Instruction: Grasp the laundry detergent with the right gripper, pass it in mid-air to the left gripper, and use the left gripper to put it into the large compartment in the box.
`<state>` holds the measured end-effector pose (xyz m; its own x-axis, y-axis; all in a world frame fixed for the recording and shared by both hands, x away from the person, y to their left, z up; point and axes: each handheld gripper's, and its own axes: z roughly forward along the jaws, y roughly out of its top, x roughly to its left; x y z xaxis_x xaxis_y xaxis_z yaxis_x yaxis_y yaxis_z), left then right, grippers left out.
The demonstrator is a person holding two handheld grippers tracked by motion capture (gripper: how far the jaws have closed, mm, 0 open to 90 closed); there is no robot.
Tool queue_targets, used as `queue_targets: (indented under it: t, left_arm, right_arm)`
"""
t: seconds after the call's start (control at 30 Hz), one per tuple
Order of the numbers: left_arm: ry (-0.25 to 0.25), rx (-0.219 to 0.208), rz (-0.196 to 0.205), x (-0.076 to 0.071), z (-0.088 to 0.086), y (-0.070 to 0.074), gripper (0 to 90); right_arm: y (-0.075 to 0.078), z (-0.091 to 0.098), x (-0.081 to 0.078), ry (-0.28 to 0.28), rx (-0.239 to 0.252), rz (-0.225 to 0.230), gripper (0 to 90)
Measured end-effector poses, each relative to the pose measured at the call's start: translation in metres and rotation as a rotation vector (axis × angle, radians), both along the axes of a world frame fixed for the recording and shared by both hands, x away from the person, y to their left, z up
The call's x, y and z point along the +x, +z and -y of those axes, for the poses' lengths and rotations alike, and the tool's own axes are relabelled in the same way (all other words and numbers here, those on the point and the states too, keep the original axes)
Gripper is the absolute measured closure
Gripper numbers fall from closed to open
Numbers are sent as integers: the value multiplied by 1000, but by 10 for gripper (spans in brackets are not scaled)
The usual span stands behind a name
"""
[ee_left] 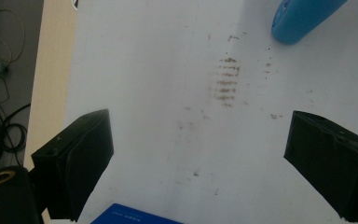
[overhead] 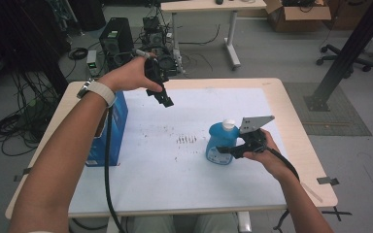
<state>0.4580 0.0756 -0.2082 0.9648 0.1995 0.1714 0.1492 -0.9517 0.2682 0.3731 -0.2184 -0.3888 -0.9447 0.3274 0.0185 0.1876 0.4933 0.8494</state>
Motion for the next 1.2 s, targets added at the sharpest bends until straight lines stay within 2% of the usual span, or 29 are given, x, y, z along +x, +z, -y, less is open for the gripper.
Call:
queue_targets:
  t: [0.13, 0.3, 0.33, 0.57, 0.8, 1.2]
  left_arm:
    - [-24, -17, -6, -6, 4, 4, 85]
    - [-42, -35, 0, -12, 6, 9, 83]
    - [-50, -36, -1, -15, 6, 11, 83]
    - [-80, -49, -3, -30, 7, 19, 83]
    - [-113, -38, -7, -44, 7, 26, 80]
    - [-135, -38, -17, -66, 9, 39, 71]
  right_arm:
    - [11, 3, 0, -7, 23, 16, 439]
    - [26, 4, -2, 1, 28, 19, 439]
    - [33, 4, -4, 8, 27, 16, 439]
    - [55, -2, -9, 53, -14, 30, 439]
    - [70, -8, -14, 81, -30, 34, 439]
    - [90, -21, -27, 126, -39, 5, 439]
